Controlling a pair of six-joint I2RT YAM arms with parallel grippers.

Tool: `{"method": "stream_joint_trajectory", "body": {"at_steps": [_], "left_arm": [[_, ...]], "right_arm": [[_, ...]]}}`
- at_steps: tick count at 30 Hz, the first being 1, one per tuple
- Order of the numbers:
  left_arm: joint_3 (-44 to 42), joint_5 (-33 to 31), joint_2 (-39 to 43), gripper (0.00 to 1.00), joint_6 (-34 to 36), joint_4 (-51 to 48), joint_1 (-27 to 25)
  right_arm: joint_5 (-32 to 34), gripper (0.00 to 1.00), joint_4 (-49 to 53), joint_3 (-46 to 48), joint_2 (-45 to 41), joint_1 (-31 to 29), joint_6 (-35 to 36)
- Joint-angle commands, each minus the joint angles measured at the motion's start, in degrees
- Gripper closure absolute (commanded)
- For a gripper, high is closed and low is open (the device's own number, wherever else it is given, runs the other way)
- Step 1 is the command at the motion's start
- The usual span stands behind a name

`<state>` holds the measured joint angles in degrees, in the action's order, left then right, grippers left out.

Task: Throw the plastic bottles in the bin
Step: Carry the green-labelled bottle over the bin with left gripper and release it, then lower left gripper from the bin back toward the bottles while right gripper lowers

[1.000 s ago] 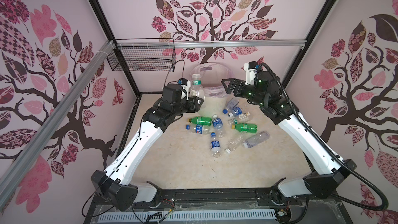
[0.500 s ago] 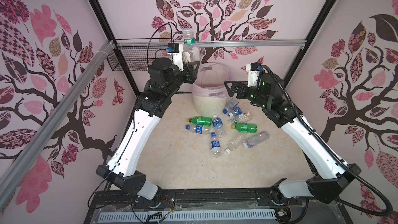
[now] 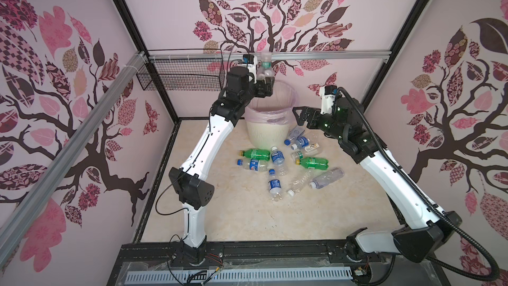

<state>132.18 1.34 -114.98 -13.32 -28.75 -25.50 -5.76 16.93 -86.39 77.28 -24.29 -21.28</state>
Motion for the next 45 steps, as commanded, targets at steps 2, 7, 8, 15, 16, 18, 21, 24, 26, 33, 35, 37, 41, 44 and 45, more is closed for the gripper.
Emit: {"method": "stream_joint_trajectory", "body": {"at_steps": [2, 7, 8, 15, 16, 18, 21, 24, 26, 33, 35, 37, 41, 44, 45], "left_arm": [[-3.76, -0.12, 7.74, 0.03, 0.49, -0.04, -0.14], [-7.38, 0.16, 12.35, 0.03, 1.68, -0.97, -0.73], [-8.1, -0.04, 13.31, 0.03, 1.89, -1.2, -0.84], [-17.88, -0.89, 21.27, 0.03, 0.78, -1.71, -1.3], [-18.88, -1.21, 22.15, 0.03, 0.67, -2.29, -1.3], [-22.48, -2.94, 24.33, 0.03, -0.19, -3.77, -1.29], [-27.88, -4.48, 28.08, 0.03, -0.88, -5.2, -1.29], [-32.65, -6.25, 31.94, 0.03, -2.17, -6.6, -1.22], [-35.66, -7.02, 34.38, 0.03, -2.77, -7.25, -1.21], [-43.66, -7.63, 41.09, 0.03, -4.75, -7.39, -1.22], [-45.29, -7.52, 42.25, 0.03, -5.8, -7.84, -1.18], [-47.4, -7.2, 43.1, 0.03, -7.11, -8.4, -1.19], [-51.42, -6.88, 43.57, 0.03, -11.09, -10.73, -0.29], [-54.6, -5.11, 42.88, 0.03, -15.13, -11.46, 1.73], [-55.41, -4.1, 42.44, 0.03, -16.47, -11.85, 2.38]], "right_arm": [[-1.24, 0.0, -0.7, 0.79, -3.68, -0.14, -1.49], [-2.68, 0.01, -0.93, 1.4, -4.04, -0.14, -3.54], [-2.68, 0.0, -0.87, 1.55, -4.22, -0.14, -3.74], [-1.5, 0.0, 1.04, 2.86, -4.86, -0.12, -3.75], [-1.24, 0.0, 1.48, 3.09, -4.85, -0.13, -3.57], [-0.7, 0.0, 2.3, 3.99, -4.85, -0.14, -2.86], [-0.13, 0.0, 3.01, 6.03, -5.2, -0.12, -1.8], [0.03, 0.0, 3.79, 8.37, -5.55, -0.18, -0.58], [0.11, 0.0, 4.15, 9.96, -5.88, -0.18, -0.17], [4.15, 0.0, 5.64, 14.88, -7.4, -3.14, 2.16], [5.38, 0.0, 5.97, 16.13, -7.66, -4.34, 2.73], [6.3, 0.0, 6.38, 17.35, -7.92, -5.47, 3.01], [8.03, 0.0, 6.54, 20.43, -8.46, -7.83, 3.63], [6.85, 0.0, 6.07, 22.95, -8.7, -8.05, 3.44], [6.64, 0.0, 5.77, 23.81, -8.85, -8.14, 3.36]]}}
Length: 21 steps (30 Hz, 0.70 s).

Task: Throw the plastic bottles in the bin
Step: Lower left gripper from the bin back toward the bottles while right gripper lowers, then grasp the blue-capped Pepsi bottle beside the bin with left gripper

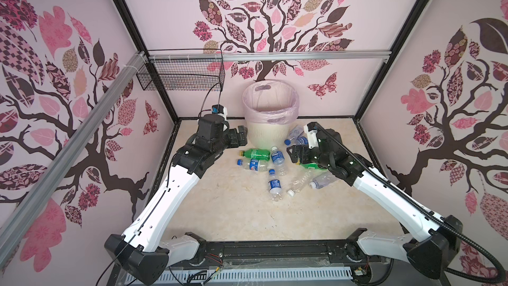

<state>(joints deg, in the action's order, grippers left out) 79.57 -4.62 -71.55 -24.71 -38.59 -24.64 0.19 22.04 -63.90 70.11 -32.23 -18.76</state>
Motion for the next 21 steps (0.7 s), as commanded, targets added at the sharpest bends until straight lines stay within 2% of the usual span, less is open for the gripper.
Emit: {"method": "stream_joint_trajectory", "body": {"at_steps": [1, 7, 11, 15, 21], "left_arm": [[-3.51, 2.69, -1.34, 0.03, -6.29, -2.2, 1.99], [-10.28, 11.52, -4.13, 0.03, -17.75, 2.36, 4.36], [-14.84, 16.93, -6.54, 0.03, -28.47, 8.04, 4.41], [-18.05, 18.73, -9.45, 0.03, -39.66, 12.45, 4.31], [-15.9, 17.7, -15.82, 0.03, -49.77, 12.11, 3.87]], "right_arm": [[0.69, 0.0, 0.4, 2.02, -1.81, -0.3, 0.73], [0.93, 0.01, -0.84, 4.64, -1.15, -1.14, 0.81], [2.89, 0.0, -1.79, 5.64, -0.46, -3.08, 1.15], [4.75, 0.01, -2.48, 6.12, 0.7, -4.81, 2.21], [6.82, 0.0, -3.01, 6.02, 1.41, -5.31, 5.43]]}}
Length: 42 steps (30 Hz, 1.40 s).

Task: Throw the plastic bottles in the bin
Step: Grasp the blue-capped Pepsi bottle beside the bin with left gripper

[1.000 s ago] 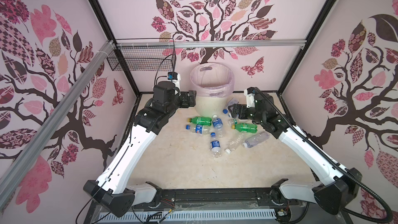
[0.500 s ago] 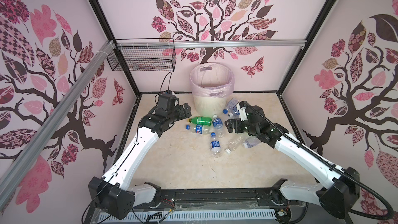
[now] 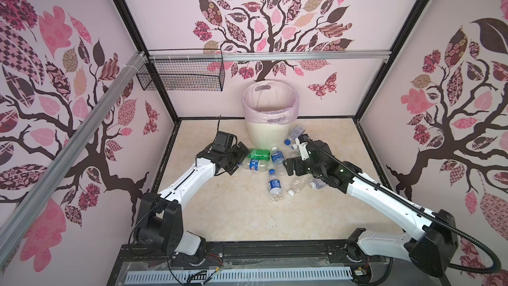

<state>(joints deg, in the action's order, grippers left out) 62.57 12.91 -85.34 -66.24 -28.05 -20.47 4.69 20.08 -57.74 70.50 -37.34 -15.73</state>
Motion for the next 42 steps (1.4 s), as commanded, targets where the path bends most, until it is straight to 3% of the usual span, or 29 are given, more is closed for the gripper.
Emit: {"method": "stream_joint_trajectory", "body": {"at_steps": [1, 6, 14, 22, 31, 42], "left_arm": [[1.47, -0.15, -2.92, 0.03, -9.69, 1.47, -0.32], [2.87, -2.21, -7.88, 0.03, -16.94, 0.46, -0.44], [7.1, -4.03, -15.36, 0.04, -21.2, 0.37, -0.67], [6.66, -4.38, -18.47, 0.1, -22.21, 1.48, -0.98], [4.95, -4.83, -21.26, 0.24, -20.25, 2.59, -1.14], [4.32, -4.91, -22.89, 0.25, -19.11, 3.09, -1.5]], "right_arm": [[2.34, 0.01, -1.16, -0.22, 1.12, -0.18, 2.74], [2.87, 0.01, -2.09, 0.12, 1.74, -0.2, 3.34], [1.73, 0.01, -4.11, 0.82, 3.23, -0.22, 2.82], [1.81, 0.0, -5.46, 1.38, 4.03, -0.21, 2.81], [2.44, 0.01, -5.66, 1.53, 4.21, -0.18, 2.84], [2.25, 0.01, -5.99, 2.25, 4.03, -0.14, 2.73]]}}
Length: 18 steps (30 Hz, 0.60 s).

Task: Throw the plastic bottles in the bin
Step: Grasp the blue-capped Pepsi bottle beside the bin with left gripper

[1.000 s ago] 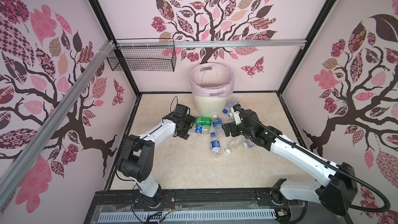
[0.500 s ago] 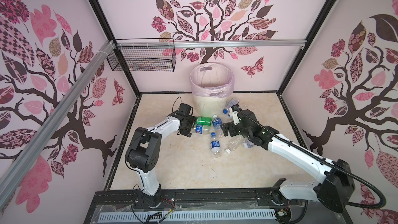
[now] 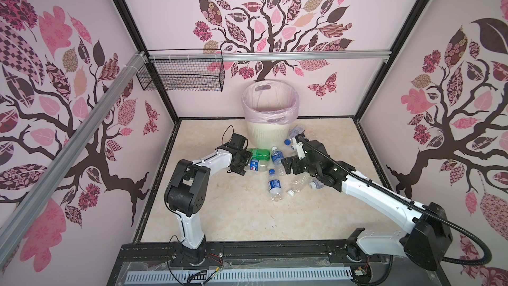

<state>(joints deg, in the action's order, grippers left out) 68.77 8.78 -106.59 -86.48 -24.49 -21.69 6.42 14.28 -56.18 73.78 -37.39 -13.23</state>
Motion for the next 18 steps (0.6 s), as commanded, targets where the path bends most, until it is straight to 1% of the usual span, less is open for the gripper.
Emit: {"method": "stream_joint_trajectory", "body": {"at_steps": [1, 5, 8, 12, 18], "left_arm": [[-1.91, -0.65, -1.74, 0.25, 1.33, -0.47, -0.32], [-2.15, -0.73, -1.94, 0.25, 1.6, -0.43, -0.45], [-2.63, -0.87, -1.83, 0.3, 1.92, -0.04, -0.71], [-4.14, -0.95, -0.69, 0.33, 2.35, 0.41, -0.89], [-6.9, -2.05, 3.09, 0.4, 4.6, 0.58, -0.89]], "right_arm": [[0.53, 0.01, -0.29, 0.72, 0.62, -0.15, 0.23], [0.65, 0.0, -0.4, 1.12, 0.06, -0.19, 0.14], [0.79, 0.0, -0.4, 1.51, -0.14, -0.09, 0.12], [0.79, 0.0, -0.4, 1.65, -0.24, -0.16, -0.03], [-0.48, 0.0, -0.4, 1.52, -0.39, -0.15, -0.84]]}}
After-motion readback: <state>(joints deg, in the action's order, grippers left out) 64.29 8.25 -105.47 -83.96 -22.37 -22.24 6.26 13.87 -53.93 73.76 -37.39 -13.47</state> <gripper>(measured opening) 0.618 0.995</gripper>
